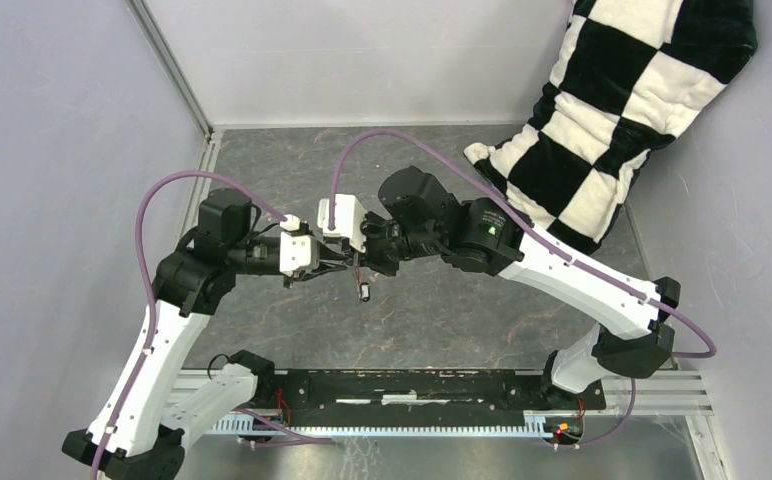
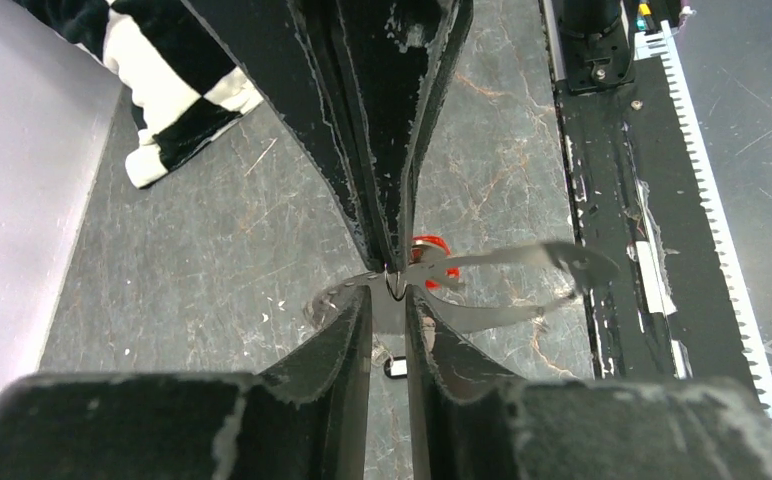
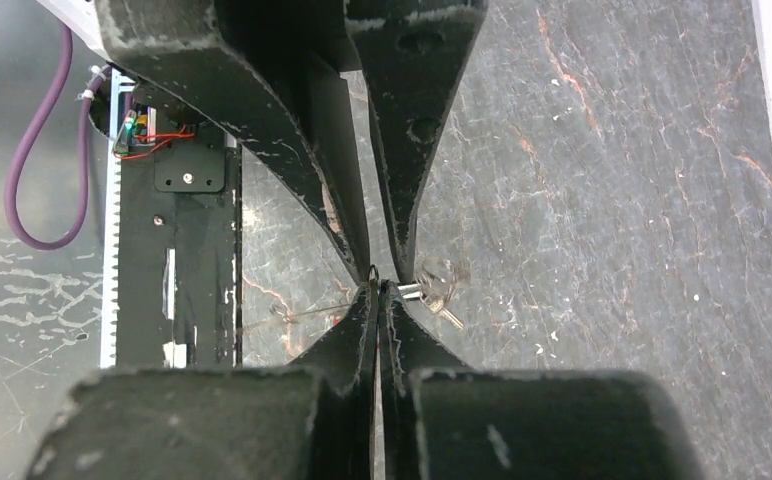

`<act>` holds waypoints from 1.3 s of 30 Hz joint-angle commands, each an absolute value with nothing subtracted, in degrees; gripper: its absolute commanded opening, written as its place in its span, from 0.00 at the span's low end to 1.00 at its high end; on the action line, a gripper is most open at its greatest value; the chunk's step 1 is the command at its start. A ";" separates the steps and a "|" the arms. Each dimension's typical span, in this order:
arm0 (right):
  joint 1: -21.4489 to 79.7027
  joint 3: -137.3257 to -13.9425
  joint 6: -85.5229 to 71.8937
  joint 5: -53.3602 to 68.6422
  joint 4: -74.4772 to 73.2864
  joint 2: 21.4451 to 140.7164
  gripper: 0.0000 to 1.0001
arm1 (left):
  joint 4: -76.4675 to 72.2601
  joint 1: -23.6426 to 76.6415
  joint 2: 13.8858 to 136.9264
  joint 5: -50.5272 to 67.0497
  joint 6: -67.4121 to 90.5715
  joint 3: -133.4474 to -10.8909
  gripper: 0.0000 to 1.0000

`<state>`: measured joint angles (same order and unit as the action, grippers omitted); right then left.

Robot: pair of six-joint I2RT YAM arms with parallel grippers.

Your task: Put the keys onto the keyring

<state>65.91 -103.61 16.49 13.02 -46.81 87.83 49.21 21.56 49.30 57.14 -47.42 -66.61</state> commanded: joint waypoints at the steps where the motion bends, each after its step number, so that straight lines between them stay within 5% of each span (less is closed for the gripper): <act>1: 66.95 -107.75 17.31 11.65 -46.72 88.63 0.00 | 50.17 22.27 49.15 56.42 -49.67 -67.94 0.23; 14: 68.45 -109.00 17.67 10.63 -47.68 89.95 0.00 | 50.18 23.67 49.36 55.98 -49.79 -67.77 0.02; 20: 68.39 -106.31 14.01 5.55 -40.88 85.30 0.38 | 47.23 23.76 48.65 58.49 -45.91 -67.05 0.02; 24: 67.80 -94.85 9.89 1.03 -28.44 74.87 0.57 | 28.25 23.74 45.08 58.51 -28.05 -62.19 0.02; 32: 67.25 -80.43 5.37 -1.13 -17.43 63.53 0.64 | -2.14 23.80 39.10 55.26 -3.56 -53.33 0.02; 39: 67.33 -77.15 4.84 -0.31 -13.51 63.92 0.64 | -9.64 23.78 40.23 54.49 2.96 -53.41 0.02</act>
